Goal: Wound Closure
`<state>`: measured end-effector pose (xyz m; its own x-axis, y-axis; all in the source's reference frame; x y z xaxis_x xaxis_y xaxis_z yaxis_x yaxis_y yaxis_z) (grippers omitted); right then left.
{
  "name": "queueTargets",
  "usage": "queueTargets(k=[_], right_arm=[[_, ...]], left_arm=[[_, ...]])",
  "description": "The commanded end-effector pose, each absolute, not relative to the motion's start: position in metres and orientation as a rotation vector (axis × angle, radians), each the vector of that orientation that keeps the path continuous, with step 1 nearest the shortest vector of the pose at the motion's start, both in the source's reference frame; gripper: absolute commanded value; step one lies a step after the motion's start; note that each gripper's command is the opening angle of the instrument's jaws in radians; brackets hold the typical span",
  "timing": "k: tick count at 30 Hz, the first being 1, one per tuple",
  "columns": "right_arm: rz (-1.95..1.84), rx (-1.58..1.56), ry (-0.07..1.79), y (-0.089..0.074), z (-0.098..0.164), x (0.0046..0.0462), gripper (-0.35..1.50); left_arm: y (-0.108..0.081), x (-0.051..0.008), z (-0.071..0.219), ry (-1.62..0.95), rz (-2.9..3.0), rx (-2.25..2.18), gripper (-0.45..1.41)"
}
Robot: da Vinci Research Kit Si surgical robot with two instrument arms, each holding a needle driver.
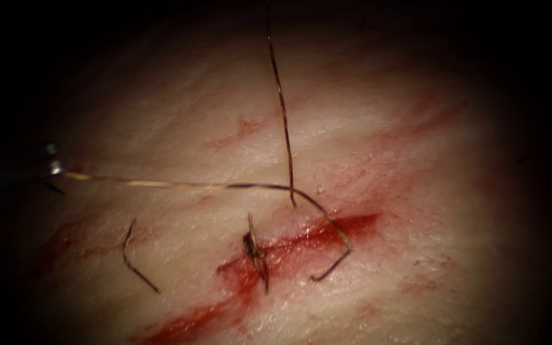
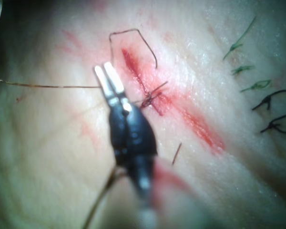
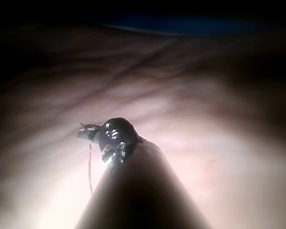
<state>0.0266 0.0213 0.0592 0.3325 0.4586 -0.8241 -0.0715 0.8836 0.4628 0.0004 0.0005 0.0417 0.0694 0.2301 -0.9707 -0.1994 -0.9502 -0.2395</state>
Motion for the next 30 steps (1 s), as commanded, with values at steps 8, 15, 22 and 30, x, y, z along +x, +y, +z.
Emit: queueTargets(k=[8,15,22,30], right_arm=[[0.353,0.39,1.18,0.017,0.062,0.0234,1.46],[0.343,0.367,1.125,0.011,0.06,0.0124,1.46],[0.323,0.356,1.115,-0.001,0.062,0.0047,1.36],[0.271,0.34,1.14,-0.008,0.067,0.0075,1.25]], left_arm=[[0.0,-0.0008,0.043,-0.039,1.966,-2.042,-0.45],[-0.002,-0.0026,0.044,-0.076,2.005,-2.021,-0.45],[-0.005,-0.0069,0.046,-0.154,2.041,-2.021,-0.45],[-0.004,-0.0086,0.045,-0.208,2.042,-2.042,-0.45]])
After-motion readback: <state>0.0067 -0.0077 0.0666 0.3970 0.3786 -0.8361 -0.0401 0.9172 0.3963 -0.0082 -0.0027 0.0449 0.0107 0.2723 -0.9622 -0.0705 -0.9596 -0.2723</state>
